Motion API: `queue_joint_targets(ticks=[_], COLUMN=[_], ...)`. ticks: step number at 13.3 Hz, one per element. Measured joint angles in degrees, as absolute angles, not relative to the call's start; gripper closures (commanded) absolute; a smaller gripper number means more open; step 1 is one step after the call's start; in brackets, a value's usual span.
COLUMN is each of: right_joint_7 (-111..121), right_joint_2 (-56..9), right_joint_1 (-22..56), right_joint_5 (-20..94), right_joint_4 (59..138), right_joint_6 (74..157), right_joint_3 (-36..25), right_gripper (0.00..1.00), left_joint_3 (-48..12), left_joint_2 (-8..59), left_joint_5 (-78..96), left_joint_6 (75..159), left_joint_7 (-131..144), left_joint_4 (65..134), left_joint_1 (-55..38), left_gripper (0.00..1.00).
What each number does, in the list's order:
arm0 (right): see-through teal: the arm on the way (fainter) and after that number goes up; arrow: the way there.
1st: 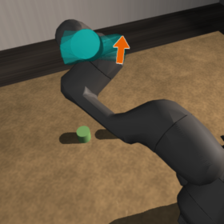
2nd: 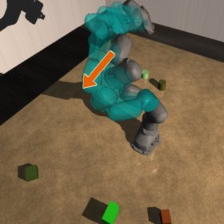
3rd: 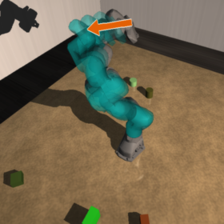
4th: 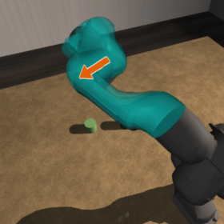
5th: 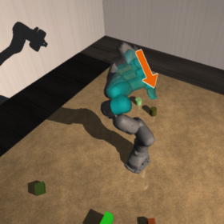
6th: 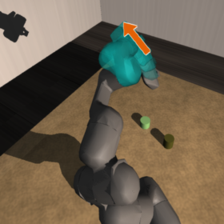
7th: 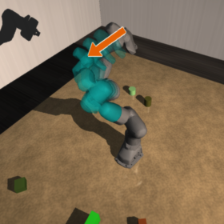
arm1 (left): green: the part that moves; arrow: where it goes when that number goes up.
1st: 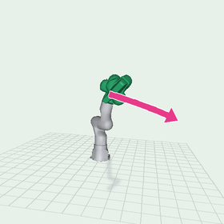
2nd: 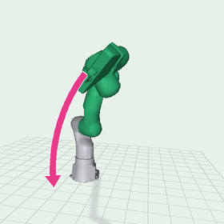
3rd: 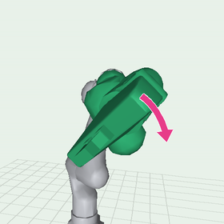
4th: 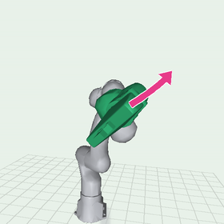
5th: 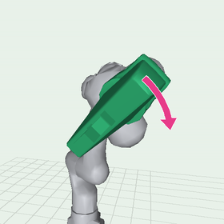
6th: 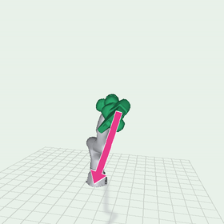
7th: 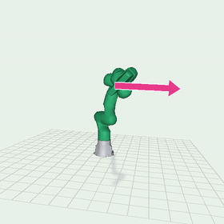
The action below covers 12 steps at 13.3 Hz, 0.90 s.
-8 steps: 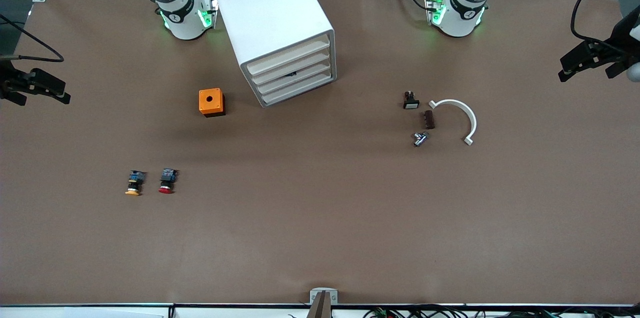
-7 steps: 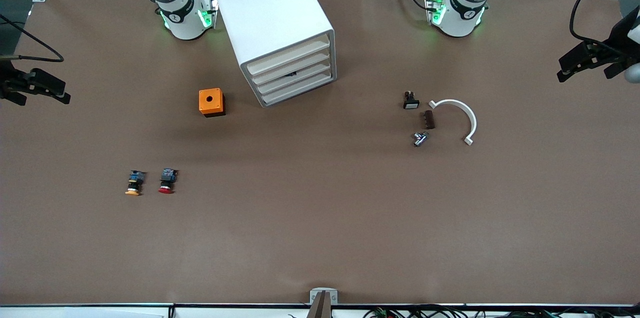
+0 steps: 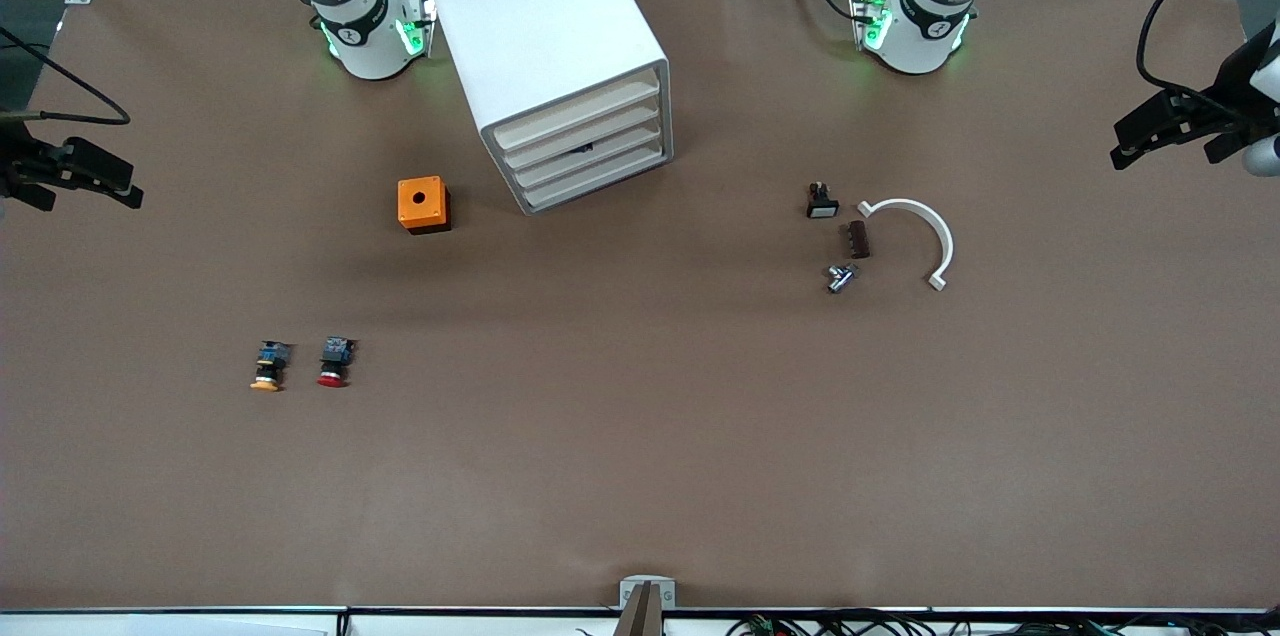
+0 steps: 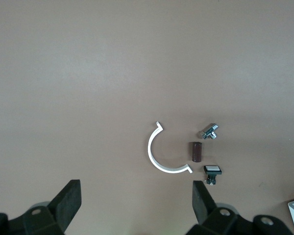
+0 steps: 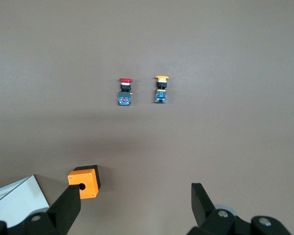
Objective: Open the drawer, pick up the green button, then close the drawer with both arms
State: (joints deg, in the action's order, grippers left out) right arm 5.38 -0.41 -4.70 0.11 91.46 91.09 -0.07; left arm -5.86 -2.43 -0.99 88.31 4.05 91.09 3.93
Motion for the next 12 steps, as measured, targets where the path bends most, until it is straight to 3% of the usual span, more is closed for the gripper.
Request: queue_joint_targets(ticks=[12], right_joint_7=[5.38], right_joint_2=[-0.41], right_joint_1=[-4.7], right_joint_5=[0.11], right_joint_4=[91.46], right_joint_6=[90.46], right_joint_3=[-0.11], right_gripper=[0.0], left_joint_3=[-7.01], left_joint_2=[14.31], left_joint_5=[-0.99], left_joint_6=[88.4], left_joint_7=[24.89], left_joint_4=[84.82], left_joint_1=[-0.05], left_gripper=[0.0])
